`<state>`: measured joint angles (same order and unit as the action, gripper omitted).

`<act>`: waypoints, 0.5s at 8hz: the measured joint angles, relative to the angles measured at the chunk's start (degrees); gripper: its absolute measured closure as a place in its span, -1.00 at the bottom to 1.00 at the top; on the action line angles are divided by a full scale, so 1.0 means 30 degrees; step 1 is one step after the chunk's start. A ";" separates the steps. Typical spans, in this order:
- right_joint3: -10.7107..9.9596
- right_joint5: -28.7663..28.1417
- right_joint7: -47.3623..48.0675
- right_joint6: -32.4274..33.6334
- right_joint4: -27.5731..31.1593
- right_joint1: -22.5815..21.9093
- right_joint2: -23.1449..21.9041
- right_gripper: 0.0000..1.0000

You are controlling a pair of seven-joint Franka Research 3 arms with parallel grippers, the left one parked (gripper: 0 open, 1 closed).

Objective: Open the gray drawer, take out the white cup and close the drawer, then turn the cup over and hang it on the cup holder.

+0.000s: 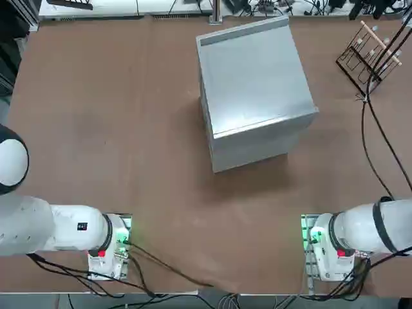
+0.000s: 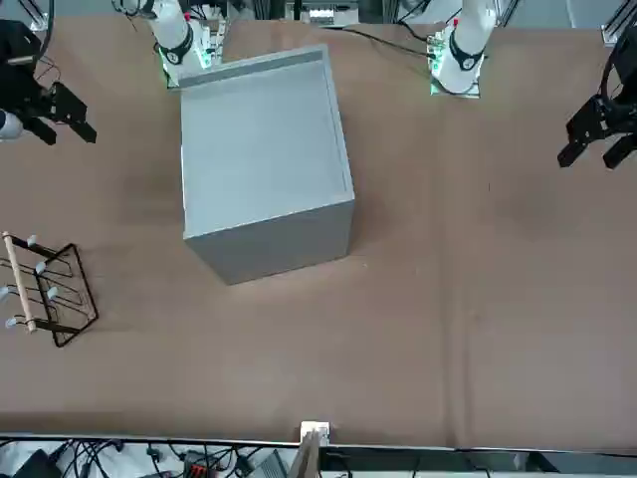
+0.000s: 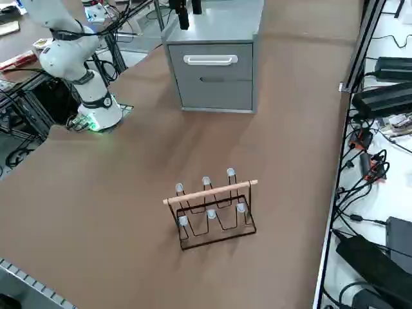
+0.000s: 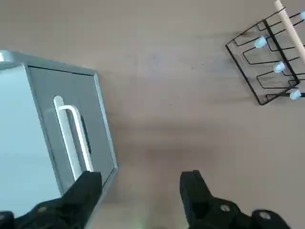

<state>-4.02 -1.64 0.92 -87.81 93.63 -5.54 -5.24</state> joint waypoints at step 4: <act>0.0001 0.0014 -0.0977 0.0005 0.0001 0.0000 -0.0014 -1.00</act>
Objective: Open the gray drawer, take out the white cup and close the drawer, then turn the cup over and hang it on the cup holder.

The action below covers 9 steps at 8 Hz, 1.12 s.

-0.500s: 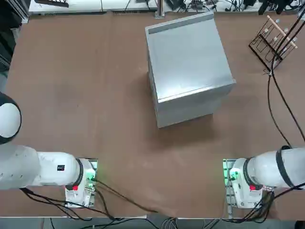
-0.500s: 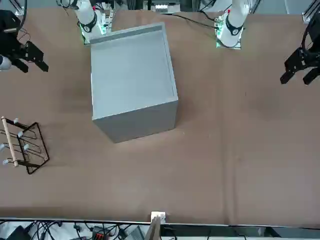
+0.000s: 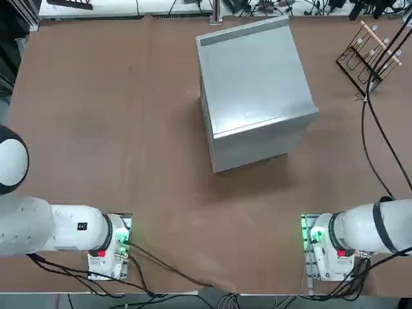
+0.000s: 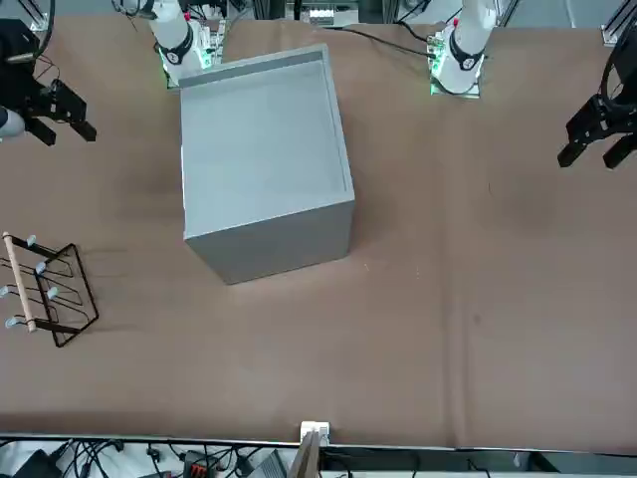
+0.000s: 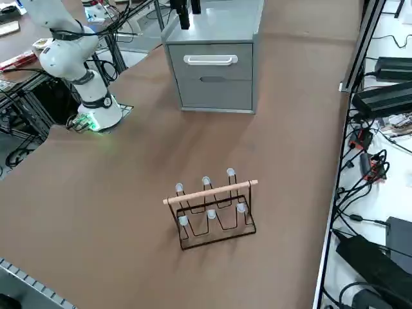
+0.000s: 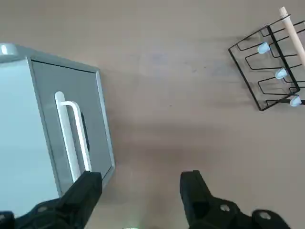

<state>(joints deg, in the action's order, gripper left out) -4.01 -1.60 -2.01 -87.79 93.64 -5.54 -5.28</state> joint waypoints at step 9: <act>0.0027 -0.4816 -0.2815 -0.5554 0.5576 -0.0148 0.1232 -1.00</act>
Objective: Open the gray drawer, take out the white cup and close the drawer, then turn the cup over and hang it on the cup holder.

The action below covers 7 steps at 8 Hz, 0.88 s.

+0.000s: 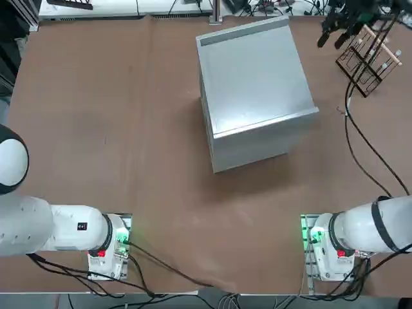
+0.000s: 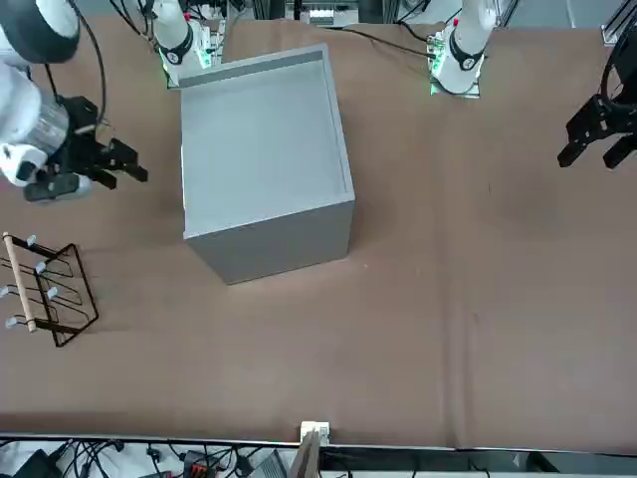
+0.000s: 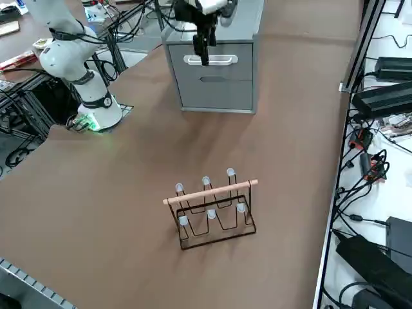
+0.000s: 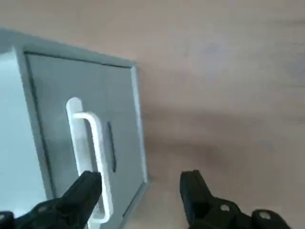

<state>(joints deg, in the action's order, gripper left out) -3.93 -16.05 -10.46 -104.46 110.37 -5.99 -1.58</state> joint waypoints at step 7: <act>0.0052 -0.3551 -0.2156 -0.4247 0.3442 -0.0862 0.0634 -1.00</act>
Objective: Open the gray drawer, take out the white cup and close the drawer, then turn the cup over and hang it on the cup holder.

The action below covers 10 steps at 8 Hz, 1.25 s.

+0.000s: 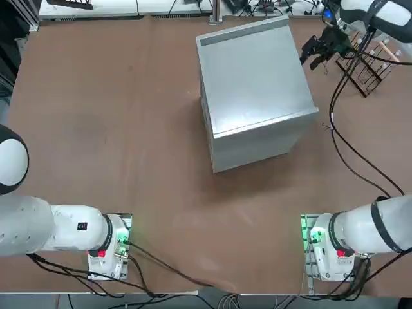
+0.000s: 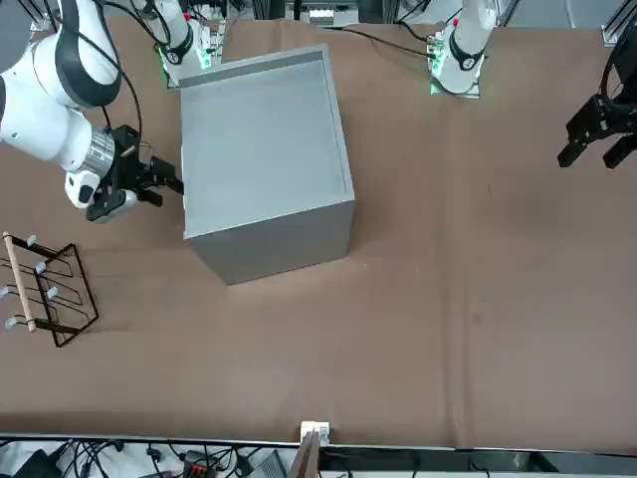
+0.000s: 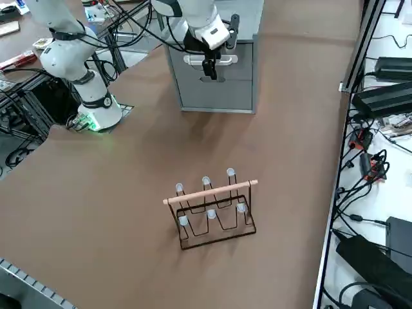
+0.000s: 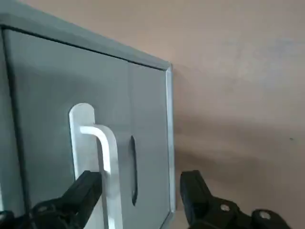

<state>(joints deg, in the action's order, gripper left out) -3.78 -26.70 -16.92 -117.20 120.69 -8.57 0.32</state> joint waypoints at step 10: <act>-0.0168 -0.0146 -0.1035 -0.0250 -0.0035 0.0290 0.0924 -1.00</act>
<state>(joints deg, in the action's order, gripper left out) -4.28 -27.14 -20.03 -117.95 120.59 -7.70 3.09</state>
